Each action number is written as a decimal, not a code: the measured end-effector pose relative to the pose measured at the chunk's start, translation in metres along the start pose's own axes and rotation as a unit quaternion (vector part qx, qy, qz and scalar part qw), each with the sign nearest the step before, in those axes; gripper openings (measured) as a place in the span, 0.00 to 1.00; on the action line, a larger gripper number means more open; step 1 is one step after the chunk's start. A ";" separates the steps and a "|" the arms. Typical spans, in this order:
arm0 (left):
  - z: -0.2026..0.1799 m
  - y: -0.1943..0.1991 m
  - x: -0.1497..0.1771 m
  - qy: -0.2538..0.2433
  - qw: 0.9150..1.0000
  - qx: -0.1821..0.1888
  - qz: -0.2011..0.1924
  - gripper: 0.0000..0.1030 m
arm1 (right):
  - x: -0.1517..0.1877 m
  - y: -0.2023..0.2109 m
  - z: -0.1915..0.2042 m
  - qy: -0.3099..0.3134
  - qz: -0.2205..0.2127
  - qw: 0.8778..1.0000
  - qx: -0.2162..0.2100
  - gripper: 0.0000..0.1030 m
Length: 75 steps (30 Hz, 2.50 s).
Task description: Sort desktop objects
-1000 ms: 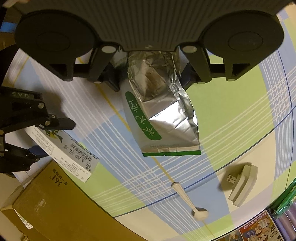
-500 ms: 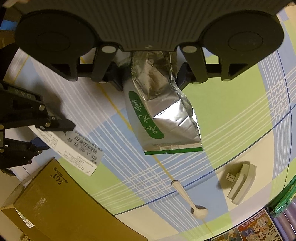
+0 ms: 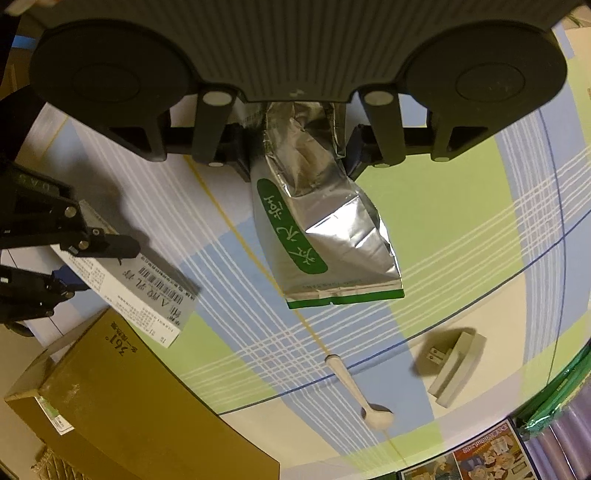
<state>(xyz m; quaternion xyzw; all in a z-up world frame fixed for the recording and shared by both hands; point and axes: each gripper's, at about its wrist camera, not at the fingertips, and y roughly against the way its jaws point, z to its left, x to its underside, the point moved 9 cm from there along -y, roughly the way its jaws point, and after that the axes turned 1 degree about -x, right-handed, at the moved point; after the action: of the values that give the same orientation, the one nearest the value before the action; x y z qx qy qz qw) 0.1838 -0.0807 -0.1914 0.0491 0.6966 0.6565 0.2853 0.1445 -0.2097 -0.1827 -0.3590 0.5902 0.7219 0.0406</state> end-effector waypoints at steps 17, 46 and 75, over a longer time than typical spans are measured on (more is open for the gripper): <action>-0.026 0.061 -0.015 -0.019 0.999 -0.009 -0.048 0.44 | -0.024 0.067 -0.004 -0.010 -0.063 0.998 0.010 0.22; -0.130 0.156 -0.183 -0.089 0.983 0.028 -0.155 0.44 | -0.078 0.180 -0.136 -0.079 -0.159 0.981 0.078 0.22; -0.162 0.080 -0.281 -0.031 0.983 0.075 -0.167 0.45 | -0.076 0.119 -0.246 -0.144 -0.116 0.978 0.096 0.22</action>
<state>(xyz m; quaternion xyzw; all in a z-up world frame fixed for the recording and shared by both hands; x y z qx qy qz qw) 0.3180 -0.3381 -0.0267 -0.0266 0.7332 0.5433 0.4081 0.2589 -0.4341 -0.0522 -0.3120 0.5987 0.6966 0.2430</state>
